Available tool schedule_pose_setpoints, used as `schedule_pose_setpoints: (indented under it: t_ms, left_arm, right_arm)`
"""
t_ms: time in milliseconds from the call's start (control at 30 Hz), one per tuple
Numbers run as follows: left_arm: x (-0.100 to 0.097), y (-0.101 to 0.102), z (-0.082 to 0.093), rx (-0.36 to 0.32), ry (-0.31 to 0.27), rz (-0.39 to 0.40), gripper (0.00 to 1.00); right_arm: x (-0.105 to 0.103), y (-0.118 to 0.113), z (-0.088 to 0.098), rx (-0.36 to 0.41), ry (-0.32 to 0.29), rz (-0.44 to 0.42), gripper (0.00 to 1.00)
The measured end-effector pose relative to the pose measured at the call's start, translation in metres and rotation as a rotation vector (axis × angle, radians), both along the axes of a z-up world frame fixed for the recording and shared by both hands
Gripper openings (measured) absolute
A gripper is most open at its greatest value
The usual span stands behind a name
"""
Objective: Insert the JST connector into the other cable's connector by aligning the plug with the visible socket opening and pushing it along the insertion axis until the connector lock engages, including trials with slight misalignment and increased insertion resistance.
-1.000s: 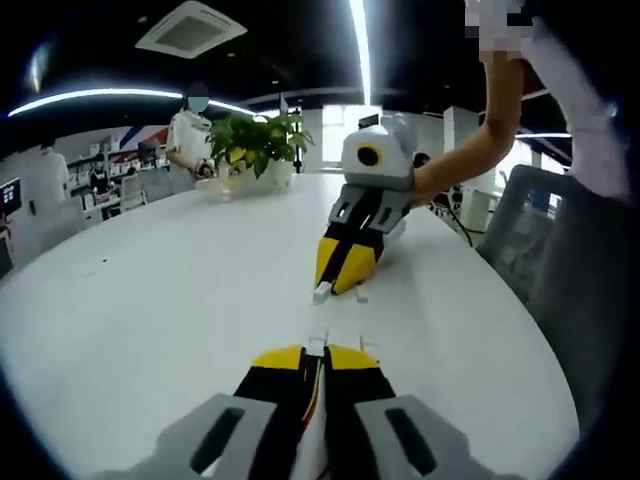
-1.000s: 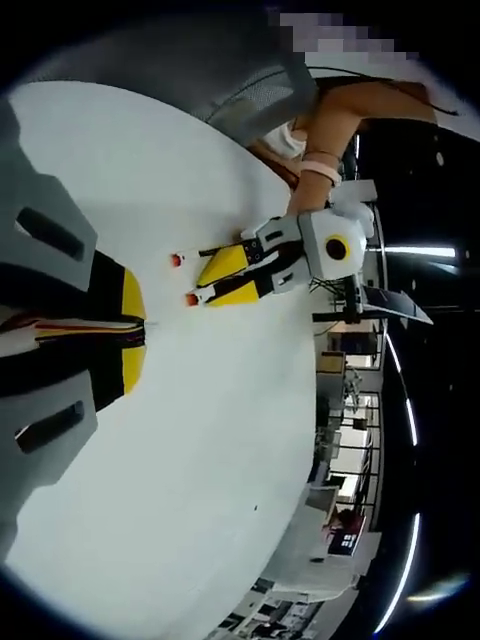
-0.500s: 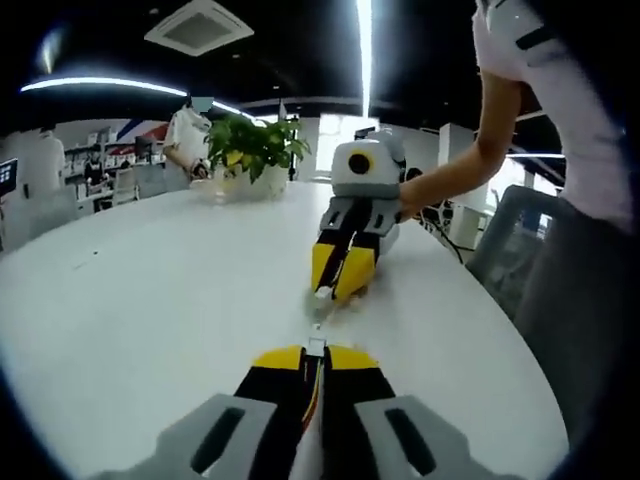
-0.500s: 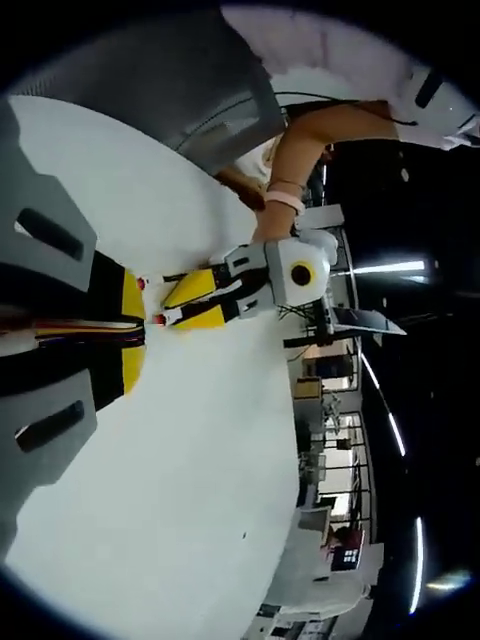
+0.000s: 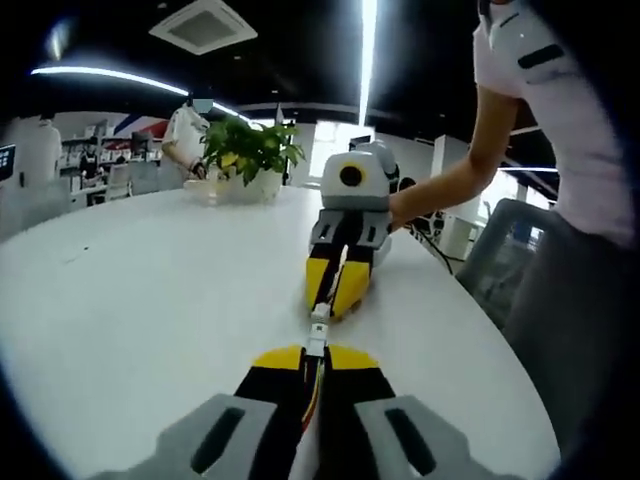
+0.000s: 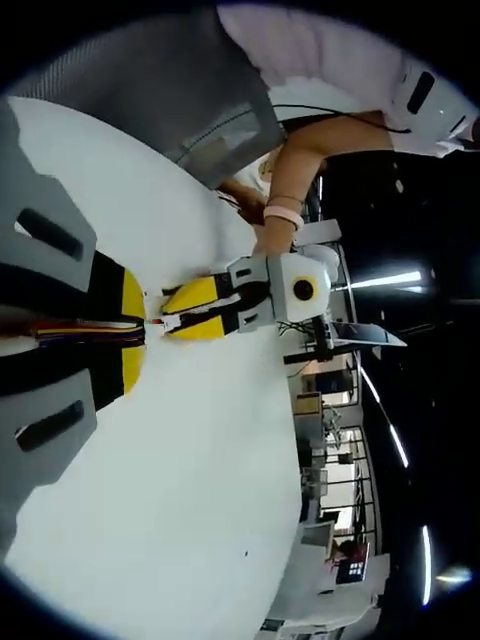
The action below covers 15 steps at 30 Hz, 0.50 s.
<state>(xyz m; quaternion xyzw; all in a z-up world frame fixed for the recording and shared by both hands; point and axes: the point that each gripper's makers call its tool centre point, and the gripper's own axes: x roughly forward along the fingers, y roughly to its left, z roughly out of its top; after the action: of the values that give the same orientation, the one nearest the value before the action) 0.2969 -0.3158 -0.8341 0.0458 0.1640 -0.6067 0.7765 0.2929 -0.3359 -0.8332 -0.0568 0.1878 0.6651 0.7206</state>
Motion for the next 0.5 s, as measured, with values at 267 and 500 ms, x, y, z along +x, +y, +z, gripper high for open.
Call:
schedule_pose_setpoints:
  t_ms: [267, 500]
  left_arm:
    - [-0.0015, -0.0028, -0.0007, 0.005, 0.007, -0.008, 0.01]
    - [-0.0030, -0.0021, -0.0019, 0.017, 0.005, -0.024, 0.01]
  right_arm:
    - [-0.0031, 0.0020, -0.0046, -0.029, -0.006, 0.021, 0.03]
    - [-0.0046, 0.0037, -0.0068, -0.049, -0.011, 0.046, 0.03]
